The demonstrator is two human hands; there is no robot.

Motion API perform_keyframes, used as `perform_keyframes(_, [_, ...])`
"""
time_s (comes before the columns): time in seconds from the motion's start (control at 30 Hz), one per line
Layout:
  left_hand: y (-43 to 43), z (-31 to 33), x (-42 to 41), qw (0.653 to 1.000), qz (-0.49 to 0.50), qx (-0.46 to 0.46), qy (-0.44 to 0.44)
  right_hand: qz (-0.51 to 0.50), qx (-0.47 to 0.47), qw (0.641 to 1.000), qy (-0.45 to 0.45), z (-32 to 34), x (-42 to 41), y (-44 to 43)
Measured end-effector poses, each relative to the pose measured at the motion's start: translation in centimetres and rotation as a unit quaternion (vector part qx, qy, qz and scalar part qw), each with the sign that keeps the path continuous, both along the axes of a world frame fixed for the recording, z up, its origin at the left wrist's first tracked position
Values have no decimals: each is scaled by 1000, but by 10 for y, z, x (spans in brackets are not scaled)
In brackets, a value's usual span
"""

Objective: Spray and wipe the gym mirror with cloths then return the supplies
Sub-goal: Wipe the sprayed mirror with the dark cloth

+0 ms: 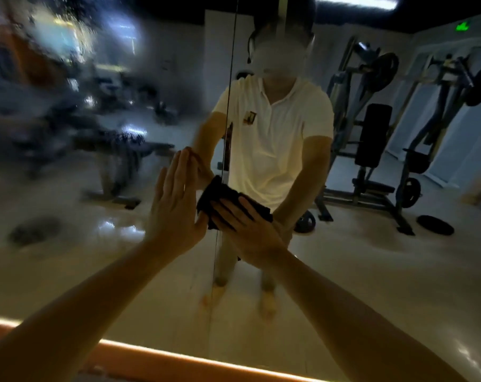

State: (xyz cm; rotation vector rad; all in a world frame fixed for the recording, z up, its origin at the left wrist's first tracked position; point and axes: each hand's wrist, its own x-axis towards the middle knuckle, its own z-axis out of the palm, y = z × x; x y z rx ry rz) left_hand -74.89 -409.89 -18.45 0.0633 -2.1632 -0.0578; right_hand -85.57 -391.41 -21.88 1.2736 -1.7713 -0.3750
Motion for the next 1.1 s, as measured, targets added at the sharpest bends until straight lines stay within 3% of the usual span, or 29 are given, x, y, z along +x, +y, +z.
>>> perform_keyframes(0.23, [30, -60, 6, 992, 74, 83, -54, 36, 148, 988, 33, -54, -23, 88])
perform_keyframes(0.43, [48, -67, -4, 980, 91, 165, -59, -70, -26, 997, -2, -9, -41, 187])
perform_keyframes(0.6, [53, -64, -6, 976, 92, 184, -74, -83, -253, 962, -54, 14, -35, 162])
perform_keyframes(0.67, [51, -62, -4, 974, 101, 182, -88, -77, -258, 961, -66, -7, -29, 137])
perform_keyframes(0.87, [46, -65, -4, 975, 108, 172, -93, 5, -157, 984, -81, -79, -3, 71])
perform_keyframes(1.1, [51, -74, -16, 976, 93, 190, -53, -88, -247, 953, -154, -121, -2, 148])
